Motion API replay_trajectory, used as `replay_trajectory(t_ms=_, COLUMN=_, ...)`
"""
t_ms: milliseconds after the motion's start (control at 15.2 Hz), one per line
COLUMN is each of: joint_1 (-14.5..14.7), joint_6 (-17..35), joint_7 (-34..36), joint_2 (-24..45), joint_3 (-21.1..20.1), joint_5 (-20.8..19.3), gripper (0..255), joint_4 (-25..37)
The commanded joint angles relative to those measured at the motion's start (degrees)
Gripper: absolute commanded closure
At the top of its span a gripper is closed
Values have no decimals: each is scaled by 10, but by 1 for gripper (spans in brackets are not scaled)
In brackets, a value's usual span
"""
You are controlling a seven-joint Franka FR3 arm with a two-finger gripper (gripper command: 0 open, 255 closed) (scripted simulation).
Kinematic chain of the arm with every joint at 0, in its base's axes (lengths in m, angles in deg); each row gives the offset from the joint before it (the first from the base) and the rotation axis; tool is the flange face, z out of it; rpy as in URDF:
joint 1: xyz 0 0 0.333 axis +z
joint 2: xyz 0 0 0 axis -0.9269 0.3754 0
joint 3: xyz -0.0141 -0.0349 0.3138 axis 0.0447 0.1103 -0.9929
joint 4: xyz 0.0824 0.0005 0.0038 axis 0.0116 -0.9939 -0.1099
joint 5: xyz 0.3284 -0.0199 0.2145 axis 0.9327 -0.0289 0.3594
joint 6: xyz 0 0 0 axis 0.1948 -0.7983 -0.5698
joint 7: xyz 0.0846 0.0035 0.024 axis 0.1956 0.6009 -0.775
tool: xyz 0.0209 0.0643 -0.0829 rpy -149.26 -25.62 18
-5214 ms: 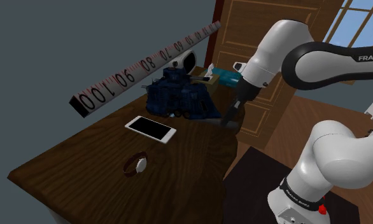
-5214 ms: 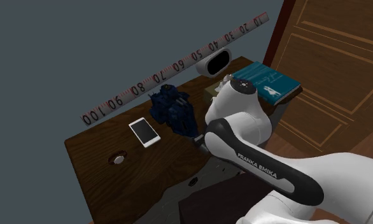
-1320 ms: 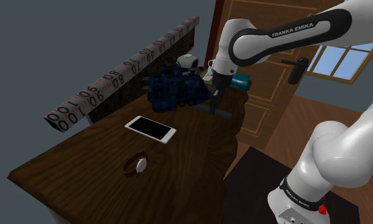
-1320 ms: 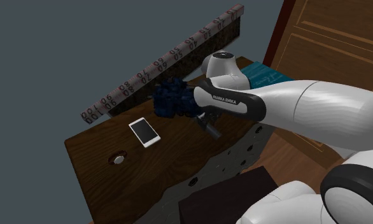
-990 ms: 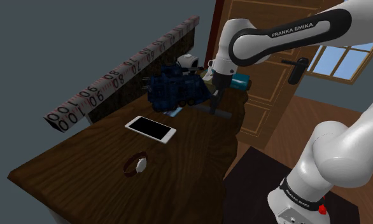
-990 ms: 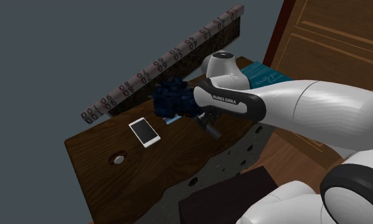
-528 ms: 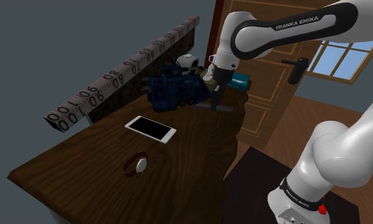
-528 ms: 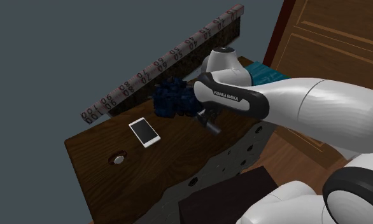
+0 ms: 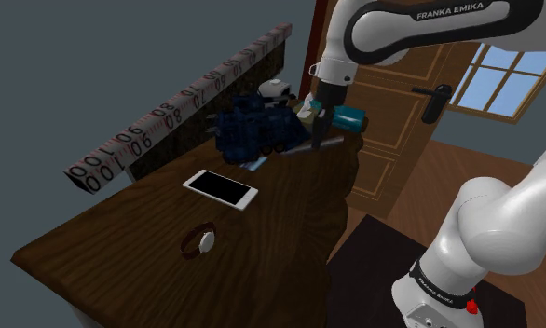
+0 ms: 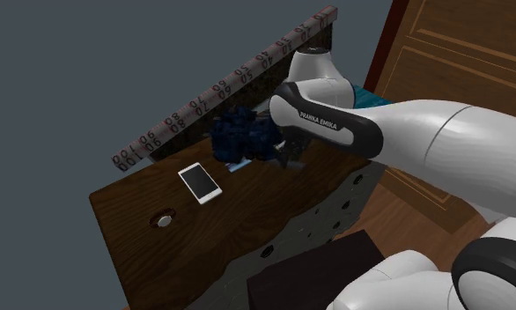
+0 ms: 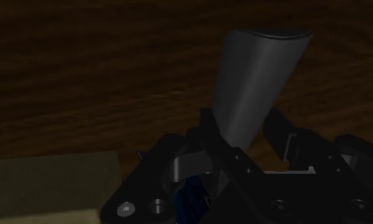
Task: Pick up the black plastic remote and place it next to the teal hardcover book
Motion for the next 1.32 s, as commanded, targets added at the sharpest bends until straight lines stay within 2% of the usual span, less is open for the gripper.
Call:
replay_trajectory(t_ms=0, joint_1=1, joint_6=-15, joint_7=3, joint_2=-2, joint_3=-1, joint_5=0, gripper=255, joint_4=15)
replay_trajectory(t_ms=396, joint_1=1, joint_6=-59, joint_7=6, joint_2=-3, joint_3=-2, joint_5=0, gripper=255, joint_4=57)
replay_trajectory(t_ms=792, joint_1=-33, joint_6=-68, joint_7=-77, joint_2=-6, joint_3=60, joint_5=-31, gripper=255, joint_4=60)
replay_trajectory(t_ms=1254, joint_1=-67, joint_6=-75, joint_7=-177, joint_2=21, joint_3=135, joint_5=-60, gripper=255, joint_4=93)
